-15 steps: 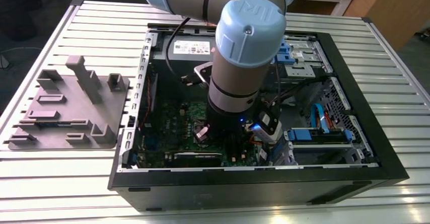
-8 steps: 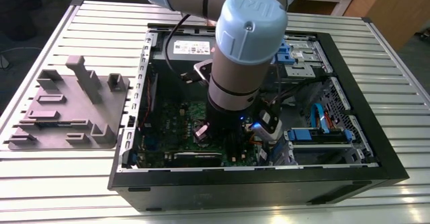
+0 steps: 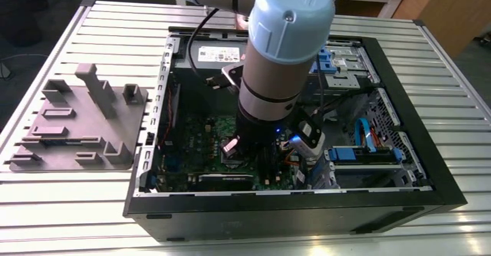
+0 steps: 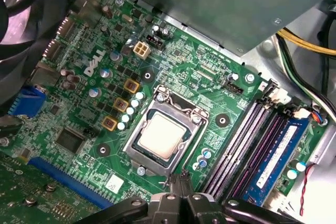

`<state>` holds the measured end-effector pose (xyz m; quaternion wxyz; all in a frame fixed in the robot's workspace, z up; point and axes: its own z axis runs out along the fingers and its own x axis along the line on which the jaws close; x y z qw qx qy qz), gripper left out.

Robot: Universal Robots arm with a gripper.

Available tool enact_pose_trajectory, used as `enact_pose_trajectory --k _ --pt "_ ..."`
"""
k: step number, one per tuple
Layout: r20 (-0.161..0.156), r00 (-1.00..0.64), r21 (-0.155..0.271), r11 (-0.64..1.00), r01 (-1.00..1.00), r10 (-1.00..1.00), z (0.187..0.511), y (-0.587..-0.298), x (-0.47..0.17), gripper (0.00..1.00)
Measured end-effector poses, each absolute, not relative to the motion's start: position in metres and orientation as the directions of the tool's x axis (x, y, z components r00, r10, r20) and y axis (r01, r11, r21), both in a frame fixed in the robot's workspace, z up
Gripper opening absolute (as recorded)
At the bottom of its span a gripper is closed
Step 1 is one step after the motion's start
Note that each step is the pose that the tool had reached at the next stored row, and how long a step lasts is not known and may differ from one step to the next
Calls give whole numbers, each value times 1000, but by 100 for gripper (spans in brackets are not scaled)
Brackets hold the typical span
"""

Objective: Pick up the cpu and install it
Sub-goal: 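Install the first cpu locking lever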

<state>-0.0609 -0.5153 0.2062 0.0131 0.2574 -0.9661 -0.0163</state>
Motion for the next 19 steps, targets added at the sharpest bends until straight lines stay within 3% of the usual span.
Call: enact_pose_trajectory --k 10,19 --pt "11 -867 34 867 -497 -498 206 -510 -70 10" --pt "-20 -867 17 867 -498 -497 206 -505 -88 10"
